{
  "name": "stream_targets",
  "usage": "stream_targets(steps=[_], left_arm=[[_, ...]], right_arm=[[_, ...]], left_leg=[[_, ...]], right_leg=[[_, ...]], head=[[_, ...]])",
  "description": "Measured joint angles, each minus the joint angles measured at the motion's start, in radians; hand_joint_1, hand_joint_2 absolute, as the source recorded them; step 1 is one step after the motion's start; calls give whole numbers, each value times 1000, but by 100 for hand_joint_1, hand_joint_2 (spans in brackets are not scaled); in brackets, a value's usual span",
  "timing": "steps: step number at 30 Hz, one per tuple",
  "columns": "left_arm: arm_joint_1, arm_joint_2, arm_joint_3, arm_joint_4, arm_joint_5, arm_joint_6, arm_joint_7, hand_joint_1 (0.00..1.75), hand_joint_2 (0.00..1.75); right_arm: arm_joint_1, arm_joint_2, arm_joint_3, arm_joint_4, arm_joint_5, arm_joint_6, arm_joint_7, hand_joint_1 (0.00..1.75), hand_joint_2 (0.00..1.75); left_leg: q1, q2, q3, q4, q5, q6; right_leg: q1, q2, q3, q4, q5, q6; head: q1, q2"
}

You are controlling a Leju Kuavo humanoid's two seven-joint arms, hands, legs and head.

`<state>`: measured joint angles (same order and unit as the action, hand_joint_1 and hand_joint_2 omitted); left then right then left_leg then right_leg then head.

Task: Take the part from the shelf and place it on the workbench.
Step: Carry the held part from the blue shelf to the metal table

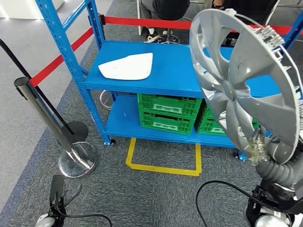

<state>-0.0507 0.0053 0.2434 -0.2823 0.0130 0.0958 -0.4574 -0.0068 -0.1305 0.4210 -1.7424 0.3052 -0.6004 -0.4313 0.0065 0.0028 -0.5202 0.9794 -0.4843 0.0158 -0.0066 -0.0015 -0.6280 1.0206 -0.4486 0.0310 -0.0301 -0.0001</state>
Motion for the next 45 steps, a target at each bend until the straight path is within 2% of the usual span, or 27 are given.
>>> stream_targets(steps=[3,4,5,6,7,9,10,12,14,15,16,18,20,21,22,25,27,30,32,34,35,36,37,39,41,42,45], left_arm=[[-2,-1,0,0,0,0,0,0,175],[-1,-1,0,0,0,-1,0,0,175],[-1,-1,0,0,0,-2,0,0,175],[-1,-1,0,0,-1,-3,0,0,175],[-1,-1,0,0,-2,-4,0,0,175],[-1,-1,-1,0,-3,-7,0,0,175],[-1,0,-2,0,-3,-8,0,0,175],[-2,1,-3,0,-4,-10,0,0,175],[-2,2,-5,0,-4,-12,1,0,175],[-1,3,-7,0,-4,-13,1,0,175],[-1,4,-9,0,-4,-14,1,0,175],[-1,5,-14,0,-5,-14,2,0,175],[-1,6,-18,0,-5,-15,2,0,175],[-1,6,-18,0,-5,-15,2,0,175],[-1,7,-19,0,-5,-15,2,0,175],[-4,11,-20,0,-5,-15,2,0,175],[-5,14,-22,0,-5,-15,2,0,175],[-6,14,-22,0,-5,-15,3,0,175],[-8,13,-23,0,-5,-15,3,0,175],[-8,12,-24,0,-5,-15,3,0,175],[-8,11,-24,0,-5,-15,4,0,175],[-8,10,-25,0,-5,-15,4,0,175],[-8,10,-25,0,-5,-15,4,0,175],[-8,8,-25,0,-5,-15,4,0,175],[-8,8,-25,0,-5,-15,4,0,175],[-8,8,-25,0,-5,-15,4,0,175],[-7,9,-25,0,-5,-15,4,0,175]], right_arm=[[2,0,-2,-1,0,0,0,175,175],[4,0,-3,-1,0,-1,0,175,175],[7,0,-4,-1,0,-1,-1,175,175],[9,0,-5,-1,0,-2,-2,175,175],[10,0,-6,-2,2,-2,-3,175,175],[10,0,-7,-6,5,-4,-7,175,175],[11,0,-7,-8,6,-5,-9,175,175],[15,0,-8,-13,7,-8,-11,175,175],[21,0,-11,-15,7,-12,-11,175,175],[24,0,-13,-17,7,-13,-11,175,175],[26,0,-15,-19,7,-14,-11,175,175],[28,0,-18,-23,8,-16,-12,175,175],[32,0,-22,-25,8,-16,-12,175,175],[34,0,-23,-25,8,-16,-12,175,175],[37,0,-23,-25,8,-16,-12,175,175],[40,0,-24,-28,8,-16,-12,175,175],[41,0,-24,-30,8,-17,-12,175,175],[44,0,-29,-32,8,-19,-12,175,175],[44,0,-33,-35,7,-19,-11,175,175],[45,0,-34,-36,6,-19,-10,175,175],[47,0,-35,-36,5,-19,-9,175,175],[48,0,-36,-36,5,-19,-8,175,175],[49,0,-37,-36,4,-19,-8,175,175],[48,0,-38,-36,4,-19,-7,175,175],[48,0,-39,-37,4,-19,-7,175,175],[48,0,-39,-37,3,-19,-6,175,175],[49,0,-43,-39,2,-19,-5,175,175]], left_leg=[[2,3,-27,-4,25,15],[2,4,-38,-3,32,15],[2,4,-49,-3,40,14],[2,4,-59,-2,48,13],[2,3,-68,-1,55,10],[1,2,-84,4,65,2],[-1,2,-89,7,71,-3],[-3,2,-97,10,82,-15],[-3,1,-103,14,86,-26],[-2,1,-109,27,70,-31],[-1,0,-121,57,39,-36],[1,0,-159,175,-50,-43],[1,0,-181,281,-100,-45],[1,0,-172,289,-96,-44],[1,0,-142,256,-76,-40],[-5,-1,-15,64,-21,-18],[-11,-1,10,13,-18,-9],[-10,2,1,0,2,3],[-4,4,-11,-7,19,13],[-5,5,-31,-6,32,18],[-6,5,-41,-6,40,17],[-6,6,-52,-5,48,16],[-6,6,-61,-4,55,14],[-6,5,-76,0,65,8],[-9,5,-86,5,76,-1],[-9,5,-90,7,82,-7],[-8,4,-102,13,87,-24]], right_leg=[[-4,1,-58,161,-121,11],[-5,1,-73,220,-150,14],[-6,1,-75,253,-159,17],[-6,0,-59,251,-147,18],[-6,0,-24,209,-123,18],[-5,0,80,65,-83,14],[-4,1,119,5,-78,11],[-1,3,146,-43,-84,3],[-3,3,133,-43,-74,-13],[-4,2,127,-43,-68,-22],[-5,1,121,-44,-60,-31],[-4,0,105,-43,-46,-41],[-1,0,86,-39,-34,-44],[0,0,77,-36,-29,-44],[2,1,68,-32,-24,-44],[8,1,48,-23,-13,-38],[7,0,40,-21,-4,-27],[4,1,28,-11,-8,-9],[3,2,-3,58,-69,1],[-1,2,-45,184,-148,9],[-3,2,-55,230,-166,12],[-4,1,-51,246,-165,14],[-4,1,-27,222,-143,15],[-4,1,64,89,-94,11],[-1,1,136,-22,-78,4],[1,2,147,-41,-80,-2],[0,1,132,-44,-62,-25]], head=[[3,0],[3,0],[3,0],[3,0],[3,0],[3,0],[2,0],[2,0],[2,0],[0,0],[-1,0],[-4,0],[-4,0],[-4,0],[-4,0],[-3,0],[-3,0],[-3,0],[0,0],[3,0],[2,0],[3,0],[3,0],[3,0],[2,0],[2,0],[1,0]])
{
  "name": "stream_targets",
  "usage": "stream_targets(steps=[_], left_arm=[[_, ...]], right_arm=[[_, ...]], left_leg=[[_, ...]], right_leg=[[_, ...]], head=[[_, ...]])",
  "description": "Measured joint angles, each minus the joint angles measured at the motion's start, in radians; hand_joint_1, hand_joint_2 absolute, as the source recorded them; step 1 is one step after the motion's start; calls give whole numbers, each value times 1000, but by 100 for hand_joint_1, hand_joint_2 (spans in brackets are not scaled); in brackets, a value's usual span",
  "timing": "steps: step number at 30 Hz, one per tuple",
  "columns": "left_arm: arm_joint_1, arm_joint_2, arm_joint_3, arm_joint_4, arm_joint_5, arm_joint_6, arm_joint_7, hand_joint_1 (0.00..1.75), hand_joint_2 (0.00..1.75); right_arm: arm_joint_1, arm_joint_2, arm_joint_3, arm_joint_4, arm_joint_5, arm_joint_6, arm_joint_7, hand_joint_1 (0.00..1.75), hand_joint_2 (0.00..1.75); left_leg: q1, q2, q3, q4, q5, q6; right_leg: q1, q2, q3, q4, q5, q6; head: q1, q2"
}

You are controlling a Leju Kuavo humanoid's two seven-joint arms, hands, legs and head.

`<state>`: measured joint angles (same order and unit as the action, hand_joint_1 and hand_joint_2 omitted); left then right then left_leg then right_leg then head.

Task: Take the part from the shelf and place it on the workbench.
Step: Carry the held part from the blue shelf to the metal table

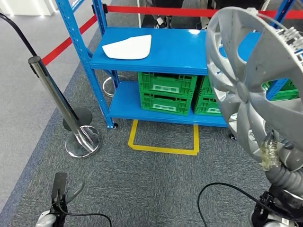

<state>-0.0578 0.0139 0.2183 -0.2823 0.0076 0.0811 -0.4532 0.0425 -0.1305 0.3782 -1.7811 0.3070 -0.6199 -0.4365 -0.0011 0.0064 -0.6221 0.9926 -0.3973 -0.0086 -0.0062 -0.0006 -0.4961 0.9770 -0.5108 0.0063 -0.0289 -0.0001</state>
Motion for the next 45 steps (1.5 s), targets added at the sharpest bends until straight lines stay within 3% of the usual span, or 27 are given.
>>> stream_targets(steps=[2,4,5,6,7,8,9,11,13,15,16,17,19,21,22,23,25,27,31,33,35,36,37,38,41,42,45], left_arm=[[1,1,-1,0,0,1,0,0,175],[1,0,-1,0,-1,2,1,0,175],[1,0,-1,0,-1,3,1,0,175],[0,0,-1,0,-1,3,1,0,175],[0,0,-2,0,-1,3,2,0,175],[0,0,-2,0,-1,3,2,0,175],[-1,1,-2,0,-1,4,2,0,175],[-4,3,-3,0,-2,4,3,0,175],[-5,4,-4,0,-4,6,4,0,175],[-6,3,-6,0,-6,7,4,0,175],[-6,3,-7,0,-6,8,4,0,175],[-6,2,-8,0,-6,8,4,0,175],[-6,0,-9,0,-6,8,4,0,175],[-5,-1,-9,0,-6,8,4,0,175],[-4,-1,-10,0,-6,8,4,0,175],[-4,-2,-10,0,-6,7,4,0,175],[-5,-2,-11,0,-6,7,4,0,175],[-5,-2,-13,0,-6,7,4,0,175],[-5,-2,-18,0,-6,7,4,0,175],[-5,0,-19,0,-6,8,4,0,175],[-4,0,-19,0,-5,8,4,0,175],[-3,0,-19,0,-5,8,4,0,175],[-2,0,-19,0,-5,8,4,0,175],[-2,0,-19,0,-5,8,4,0,175],[-2,1,-19,0,-4,9,4,0,175],[-2,1,-20,0,-4,10,4,0,175],[-1,0,-20,0,-3,12,4,0,175]], right_arm=[[0,0,-3,-1,-1,0,1,175,175],[1,0,-5,-2,-2,0,2,175,175],[3,0,-6,-2,-2,0,2,175,175],[4,0,-6,-2,-3,0,3,175,175],[6,0,-7,-2,-4,1,3,175,175],[8,0,-8,-2,-4,1,4,175,175],[9,0,-9,-2,-5,2,4,175,175],[10,0,-11,-3,-5,3,4,175,175],[11,0,-12,-3,-5,3,4,175,175],[12,0,-14,-4,-5,4,5,175,175],[13,0,-15,-5,-5,5,5,175,175],[14,0,-16,-6,-6,6,5,175,175],[15,0,-17,-7,-7,6,6,175,175],[19,0,-18,-7,-8,6,6,175,175],[20,0,-19,-7,-8,6,6,175,175],[21,0,-20,-7,-8,6,7,175,175],[20,0,-21,-8,-8,6,7,175,175],[20,0,-21,-8,-7,6,6,175,175],[24,0,-22,-9,-7,6,7,175,175],[24,0,-23,-9,-8,7,7,175,175],[25,0,-23,-9,-9,10,8,175,175],[27,0,-23,-9,-9,12,8,175,175],[28,0,-23,-9,-10,13,8,175,175],[29,0,-23,-9,-10,14,8,175,175],[29,0,-24,-9,-10,15,8,175,175],[30,0,-24,-10,-11,15,8,175,175],[33,0,-29,-12,-14,15,8,175,175]], left_leg=[[3,-2,-24,60,-61,-10],[5,-3,-63,189,-151,-17],[5,-3,-75,245,-178,-19],[5,-3,-75,275,-184,-18],[5,-3,-57,269,-171,-15],[4,-3,-21,226,-146,-10],[2,-4,27,160,-124,-2],[-3,-4,111,33,-108,14],[-9,-4,134,-14,-114,23],[-8,-3,128,-22,-103,30],[-6,-2,125,-26,-96,35],[-3,-1,121,-29,-89,40],[-2,0,109,-28,-79,45],[-3,1,98,-27,-72,44],[-2,1,95,-27,-69,43],[-2,0,94,-26,-68,42],[-4,0,92,-22,-67,38],[-7,0,82,-14,-66,29],[-7,-2,64,5,-75,9],[-3,-3,28,85,-128,-1],[1,-3,-32,219,-190,-9],[2,-3,-52,265,-202,-10],[3,-3,-57,275,-193,-10],[4,-3,-43,248,-167,-8],[2,-11,45,67,-75,5],[2,-14,61,29,-67,9],[3,-12,62,3,-69,18]], right_leg=[[-3,-2,-15,-4,17,-17],[-1,-3,-35,-1,32,-23],[0,-3,-47,1,40,-23],[2,-3,-59,4,46,-23],[3,-2,-71,7,53,-23],[6,-2,-82,10,58,-22],[7,-1,-90,13,63,-20],[10,-1,-102,17,72,-14],[10,-3,-108,19,82,-3],[8,-2,-116,23,84,9],[7,-2,-126,38,71,14],[6,-1,-144,75,45,20],[2,-1,-197,204,-29,29],[-1,-1,-232,304,-66,35],[-2,-1,-222,299,-57,37],[-4,-1,-192,255,-31,37],[-5,-1,-105,111,24,35],[-4,0,-59,26,39,27],[-6,1,-65,17,41,3],[-8,0,-66,14,46,-8],[-7,0,-70,15,47,-13],[-6,1,-72,15,48,-13],[-6,2,-73,16,48,-14],[-5,4,-73,17,48,-14],[-2,10,-75,21,49,-10],[0,12,-80,23,50,-6],[2,14,-95,26,55,9]], head=[[-3,0],[-6,0],[-6,0],[-6,0],[-6,0],[-6,0],[-6,0],[-5,0],[-5,0],[-5,0],[-3,0],[-2,0],[1,0],[0,0],[1,0],[0,0],[1,0],[0,0],[-2,0],[-4,0],[-6,0],[-6,0],[-6,0],[-6,0],[-6,0],[-6,0],[-5,0]])
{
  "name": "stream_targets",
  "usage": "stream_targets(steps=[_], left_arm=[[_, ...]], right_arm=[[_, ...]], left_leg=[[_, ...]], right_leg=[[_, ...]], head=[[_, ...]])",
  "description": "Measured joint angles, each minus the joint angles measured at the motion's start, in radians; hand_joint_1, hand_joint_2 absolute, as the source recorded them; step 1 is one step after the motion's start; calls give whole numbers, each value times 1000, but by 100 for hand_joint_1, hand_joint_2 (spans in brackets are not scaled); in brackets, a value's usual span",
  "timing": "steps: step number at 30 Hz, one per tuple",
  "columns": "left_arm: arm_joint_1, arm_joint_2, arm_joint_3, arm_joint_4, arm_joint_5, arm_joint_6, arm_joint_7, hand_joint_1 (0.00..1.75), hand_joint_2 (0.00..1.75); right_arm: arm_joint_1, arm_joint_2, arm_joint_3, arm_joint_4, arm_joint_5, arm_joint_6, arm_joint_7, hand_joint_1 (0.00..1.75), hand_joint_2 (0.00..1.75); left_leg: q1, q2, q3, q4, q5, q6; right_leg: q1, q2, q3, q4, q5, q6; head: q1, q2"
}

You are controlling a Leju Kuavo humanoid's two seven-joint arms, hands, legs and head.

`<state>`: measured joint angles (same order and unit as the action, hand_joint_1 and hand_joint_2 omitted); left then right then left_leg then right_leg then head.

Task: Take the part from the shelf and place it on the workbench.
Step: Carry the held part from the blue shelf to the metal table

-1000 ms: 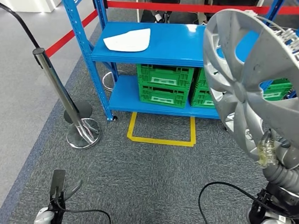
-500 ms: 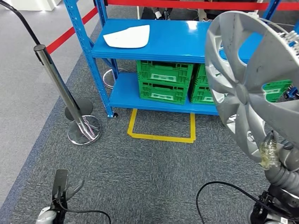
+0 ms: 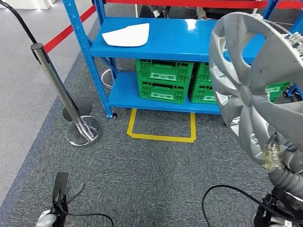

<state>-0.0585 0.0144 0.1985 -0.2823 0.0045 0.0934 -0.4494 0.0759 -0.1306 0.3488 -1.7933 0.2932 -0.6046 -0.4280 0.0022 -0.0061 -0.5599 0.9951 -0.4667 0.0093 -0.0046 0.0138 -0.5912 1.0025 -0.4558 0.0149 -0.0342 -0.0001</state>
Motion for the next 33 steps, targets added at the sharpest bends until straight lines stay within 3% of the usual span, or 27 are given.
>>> stream_targets(steps=[2,5,6,7,8,11,13,15,17,20,21,22,23,24,26,27,31,33], left_arm=[[0,-1,0,0,1,0,0,0,175],[0,-2,0,0,3,2,0,0,175],[1,-2,0,0,4,2,0,0,175],[1,-2,0,0,5,2,0,0,175],[1,-2,0,0,5,2,0,0,175],[1,-3,0,0,6,3,0,0,175],[2,-4,0,0,6,3,0,0,175],[2,-4,0,0,6,3,0,0,175],[1,-4,0,0,6,3,0,0,175],[2,-3,0,0,6,3,0,0,175],[3,-3,0,0,6,3,0,0,175],[4,-4,0,0,6,3,0,0,175],[4,-4,0,0,6,3,0,0,175],[4,-4,0,0,6,3,0,0,175],[4,-3,-1,0,6,5,0,0,175],[4,-2,-1,0,7,6,1,0,175],[3,-2,-3,0,10,9,4,0,175],[3,-6,-4,0,12,9,5,0,175]], right_arm=[[1,0,-3,-3,-1,0,0,175,175],[3,0,-6,-5,-8,0,-2,175,175],[5,0,-7,-5,-10,0,-2,175,175],[7,0,-8,-5,-12,0,-2,175,175],[9,0,-8,-5,-14,0,-3,175,175],[10,0,-11,-8,-17,0,-4,175,175],[11,0,-13,-12,-20,-1,-5,175,175],[13,0,-17,-14,-23,-2,-5,175,175],[14,0,-19,-18,-23,-3,-5,175,175],[14,0,-19,-21,-24,-5,-6,175,175],[15,0,-20,-21,-25,-6,-6,175,175],[16,0,-21,-21,-26,-8,-7,175,175],[17,0,-23,-22,-28,-10,-8,175,175],[18,1,-25,-23,-29,-12,-10,175,175],[18,3,-27,-27,-33,-16,-17,175,175],[17,5,-29,-29,-35,-19,-22,175,175],[22,12,-38,-39,-50,-34,-36,175,175],[24,15,-46,-44,-54,-38,-41,175,175]], left_leg=[[5,4,-1,-8,8,9],[6,9,-3,-11,13,16],[5,10,-3,-11,13,16],[5,12,-3,-10,13,16],[5,13,-3,-10,12,16],[2,15,-4,-4,10,10],[-3,17,-10,1,10,1],[-4,21,-14,3,12,-9],[-2,21,-24,26,-10,-18],[1,16,-94,194,-104,-31],[2,16,-119,253,-125,-33],[2,16,-133,283,-128,-32],[2,15,-130,278,-112,-31],[2,12,-109,235,-79,-26],[1,-3,-47,107,-12,-12],[0,-11,-23,56,4,-5],[1,-9,-9,6,3,5],[6,-1,-8,-3,10,11]], right_leg=[[0,-2,-19,33,-26,10],[-3,-4,-98,210,-115,20],[-4,-4,-120,261,-131,22],[-5,-5,-128,280,-128,24],[-5,-6,-116,259,-108,24],[-4,-23,-17,68,-25,19],[-1,-30,14,7,-15,11],[-1,-24,12,4,-13,0],[-5,-19,12,0,-8,-12],[-6,-12,12,-2,-6,-23],[-6,-8,12,-2,-6,-24],[-5,-5,11,-1,-5,-24],[-4,0,11,0,-5,-24],[-4,4,12,0,-5,-24],[0,13,12,3,-5,-23],[1,18,9,4,-4,-20],[2,25,-10,9,0,-1],[2,16,-33,52,-32,10]], head=[[3,0],[6,0],[5,0],[6,0],[6,0],[6,0],[4,0],[3,0],[2,0],[-1,0],[-1,0],[-1,0],[-1,0],[-1,0],[0,0],[0,0],[0,0],[4,0]])
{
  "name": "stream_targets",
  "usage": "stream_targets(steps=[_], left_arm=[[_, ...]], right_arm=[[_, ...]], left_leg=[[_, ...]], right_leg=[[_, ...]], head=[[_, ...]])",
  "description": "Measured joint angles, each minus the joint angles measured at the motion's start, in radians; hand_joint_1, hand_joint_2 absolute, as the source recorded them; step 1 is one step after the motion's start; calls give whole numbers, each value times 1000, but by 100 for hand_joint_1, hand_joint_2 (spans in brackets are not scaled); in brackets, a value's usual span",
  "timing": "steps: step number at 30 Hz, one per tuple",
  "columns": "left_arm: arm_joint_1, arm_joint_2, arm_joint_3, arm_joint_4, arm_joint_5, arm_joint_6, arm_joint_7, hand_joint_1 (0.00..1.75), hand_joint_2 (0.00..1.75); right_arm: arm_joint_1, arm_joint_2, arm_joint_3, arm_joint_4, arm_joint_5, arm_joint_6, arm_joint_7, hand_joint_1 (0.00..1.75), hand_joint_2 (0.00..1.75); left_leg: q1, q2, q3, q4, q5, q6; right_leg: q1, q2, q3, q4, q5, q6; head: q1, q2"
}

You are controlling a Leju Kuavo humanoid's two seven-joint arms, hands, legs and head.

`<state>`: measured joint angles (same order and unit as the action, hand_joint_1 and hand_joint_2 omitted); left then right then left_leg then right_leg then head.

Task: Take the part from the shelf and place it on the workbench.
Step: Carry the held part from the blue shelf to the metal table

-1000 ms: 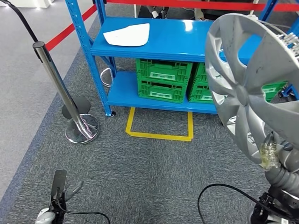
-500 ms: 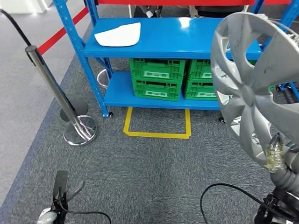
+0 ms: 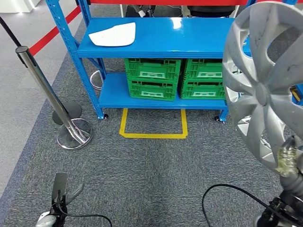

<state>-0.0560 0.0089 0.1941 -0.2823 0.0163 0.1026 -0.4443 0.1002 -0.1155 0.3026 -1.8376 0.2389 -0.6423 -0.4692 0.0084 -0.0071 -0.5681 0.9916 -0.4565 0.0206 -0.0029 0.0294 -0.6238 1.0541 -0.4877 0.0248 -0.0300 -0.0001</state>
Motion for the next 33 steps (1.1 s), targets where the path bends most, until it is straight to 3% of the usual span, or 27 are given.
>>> stream_targets(steps=[3,4,5,6,8,10,13,15,18,19,20,21,23,25,28,30,31,33], left_arm=[[1,-2,-1,0,2,0,1,0,175],[2,-3,-1,0,3,0,1,0,175],[2,-3,-1,0,3,1,1,0,175],[2,-4,-1,0,3,1,1,0,175],[2,-5,-1,0,4,1,1,0,175],[3,-5,-1,0,5,3,1,0,175],[5,-4,-1,0,7,4,1,0,175],[5,-4,-2,0,8,4,1,0,175],[7,-4,-4,0,11,4,1,0,175],[8,-4,-4,0,12,4,1,0,175],[10,-4,-6,0,12,4,1,0,175],[10,-4,-7,0,12,5,1,0,175],[10,-4,-9,0,12,6,1,0,175],[10,-3,-10,0,12,7,1,0,175],[7,-4,-11,0,12,8,1,0,175],[6,-6,-12,0,12,8,1,0,175],[6,-7,-13,0,12,8,1,0,175],[8,-7,-15,0,13,8,1,0,175]], right_arm=[[1,2,-7,-3,-9,-1,-5,175,175],[3,2,-8,-3,-12,-1,-5,175,175],[5,2,-10,-3,-14,-1,-5,175,175],[6,2,-11,-3,-15,0,-5,175,175],[5,2,-13,-4,-17,3,-5,175,175],[5,3,-13,-6,-17,7,-5,175,175],[8,3,-13,-8,-12,16,-5,175,175],[8,3,-13,-8,1,25,-8,175,175],[9,3,-10,-7,33,40,-15,175,175],[10,3,-8,-6,43,45,-16,175,175],[11,3,-5,-5,51,50,-17,175,175],[13,3,-1,-4,58,54,-18,175,175],[14,3,8,-3,64,60,-19,175,175],[14,3,15,-3,65,61,-20,175,175],[17,3,19,-2,66,61,-21,175,175],[19,3,19,-2,67,61,-21,175,175],[19,3,20,-1,67,61,-22,175,175],[19,3,21,0,67,61,-23,175,175]], left_leg=[[0,14,-1,-2,2,5],[0,20,-1,-2,2,5],[0,25,-1,-1,2,5],[0,29,0,-1,2,5],[-3,37,1,0,-1,0],[-9,43,-1,5,-2,-9],[-12,57,-4,10,-4,-20],[-9,45,-17,45,-35,-30],[-5,20,-96,231,-133,-39],[-5,18,-120,284,-150,-40],[-5,17,-129,303,-145,-38],[-5,16,-119,282,-121,-36],[-5,-2,-62,157,-43,-24],[-5,-24,-14,52,-3,-13],[-3,-22,-4,16,-8,-8],[2,-12,-2,6,-3,-3],[4,-5,-1,2,-1,-1],[2,6,-2,2,-1,2]], right_leg=[[-5,-17,-78,177,-89,13],[-6,-18,-96,217,-100,16],[-7,-20,-97,224,-94,18],[-8,-23,-79,192,-70,19],[-8,-48,-7,59,-11,18],[-5,-72,42,-33,13,8],[-4,-62,44,-45,14,-11],[-7,-49,44,-47,18,-23],[-8,-30,44,-48,20,-33],[-8,-23,44,-48,19,-34],[-7,-15,45,-48,19,-34],[-7,-6,46,-48,19,-34],[-6,9,49,-48,19,-34],[-4,22,46,-44,20,-29],[-3,34,31,-43,24,-13],[-2,21,15,-18,5,-2],[-2,8,-5,24,-20,2],[-5,-14,-66,157,-84,10]], head=[[4,0],[4,0],[4,0],[4,0],[5,0],[4,0],[1,0],[-1,0],[-3,0],[-3,0],[-3,0],[-3,0],[-3,0],[-3,0],[-3,0],[1,0],[4,0],[9,0]])
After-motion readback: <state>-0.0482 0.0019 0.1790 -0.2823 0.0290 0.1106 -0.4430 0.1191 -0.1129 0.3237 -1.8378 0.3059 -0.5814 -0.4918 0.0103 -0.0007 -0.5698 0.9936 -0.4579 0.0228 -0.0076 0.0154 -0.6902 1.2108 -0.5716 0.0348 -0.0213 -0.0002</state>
